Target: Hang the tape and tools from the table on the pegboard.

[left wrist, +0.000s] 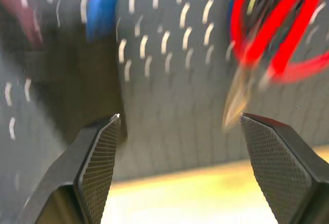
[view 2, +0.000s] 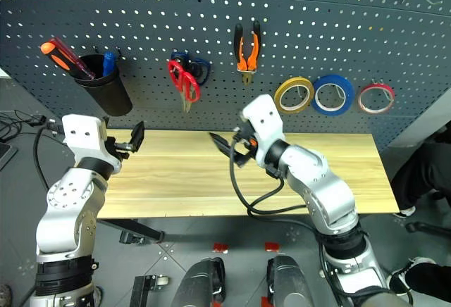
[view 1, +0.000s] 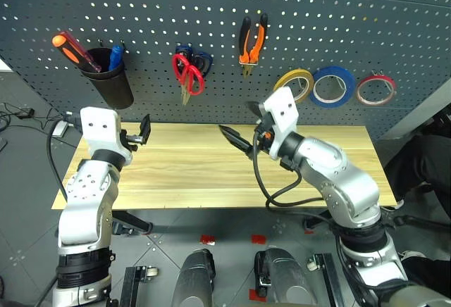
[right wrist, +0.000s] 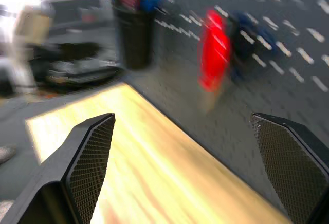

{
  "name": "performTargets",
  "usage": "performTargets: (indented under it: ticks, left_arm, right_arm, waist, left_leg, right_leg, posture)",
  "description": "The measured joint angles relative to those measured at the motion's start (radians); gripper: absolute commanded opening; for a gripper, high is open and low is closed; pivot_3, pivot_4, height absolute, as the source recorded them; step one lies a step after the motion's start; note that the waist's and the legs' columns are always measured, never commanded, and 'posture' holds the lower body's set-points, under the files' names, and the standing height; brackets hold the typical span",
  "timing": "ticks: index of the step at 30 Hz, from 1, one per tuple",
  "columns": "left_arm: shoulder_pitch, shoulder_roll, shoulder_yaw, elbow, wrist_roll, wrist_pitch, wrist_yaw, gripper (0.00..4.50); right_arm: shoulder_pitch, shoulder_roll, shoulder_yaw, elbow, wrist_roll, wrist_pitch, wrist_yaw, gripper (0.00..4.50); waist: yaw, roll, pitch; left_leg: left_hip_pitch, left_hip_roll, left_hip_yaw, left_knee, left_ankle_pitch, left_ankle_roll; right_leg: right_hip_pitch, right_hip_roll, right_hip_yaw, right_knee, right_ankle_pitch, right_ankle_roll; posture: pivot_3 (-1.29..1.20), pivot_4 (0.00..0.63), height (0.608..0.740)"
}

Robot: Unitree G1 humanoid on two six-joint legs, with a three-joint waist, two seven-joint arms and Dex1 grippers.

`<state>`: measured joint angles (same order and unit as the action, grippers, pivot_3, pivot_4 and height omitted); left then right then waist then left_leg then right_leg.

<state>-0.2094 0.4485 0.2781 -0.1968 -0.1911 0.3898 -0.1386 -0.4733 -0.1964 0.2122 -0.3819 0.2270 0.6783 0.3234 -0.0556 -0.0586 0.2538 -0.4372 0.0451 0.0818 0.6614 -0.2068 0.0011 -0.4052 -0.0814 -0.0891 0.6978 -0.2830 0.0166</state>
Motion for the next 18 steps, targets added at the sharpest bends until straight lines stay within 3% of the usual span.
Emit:
performTargets:
  ticks: [3, 9, 18]
  left_arm:
    - [0.010, -0.019, 0.009, 0.017, -0.001, 0.016, 0.017, 3.91]
    - [0.024, -0.034, 0.044, 0.105, -0.009, -0.048, 0.008, 3.91]
    - [0.049, -0.098, 0.072, 0.209, -0.013, -0.136, 0.031, 3.91]
  right_arm:
    - [0.123, 0.008, -0.036, 0.105, -0.097, -0.180, -0.098, 4.50]
    - [0.266, 0.002, -0.116, 0.310, -0.168, -0.528, -0.151, 4.50]
    - [0.282, -0.012, -0.272, 0.619, -0.158, -0.686, -0.177, 4.50]
  waist:
    - [0.009, 0.001, -0.010]
    - [0.004, 0.004, -0.029]
    - [0.001, 0.011, -0.073]
  left_leg:
    - [0.000, 0.000, 0.000, 0.000, 0.000, 0.000]
    - [0.002, 0.001, 0.002, -0.001, 0.000, 0.000]
    - [0.004, 0.001, 0.003, -0.001, -0.002, 0.003]
  right_leg:
    - [0.000, 0.000, 0.000, 0.000, 0.000, 0.000]
    - [0.000, 0.001, 0.000, 0.000, 0.000, -0.001]
    - [0.001, 0.003, 0.002, 0.000, 0.001, -0.001]
  posture:
    - [-0.12, 0.158, 0.740]
    - [-0.11, 0.132, 0.740]
    - [-0.10, 0.091, 0.740]
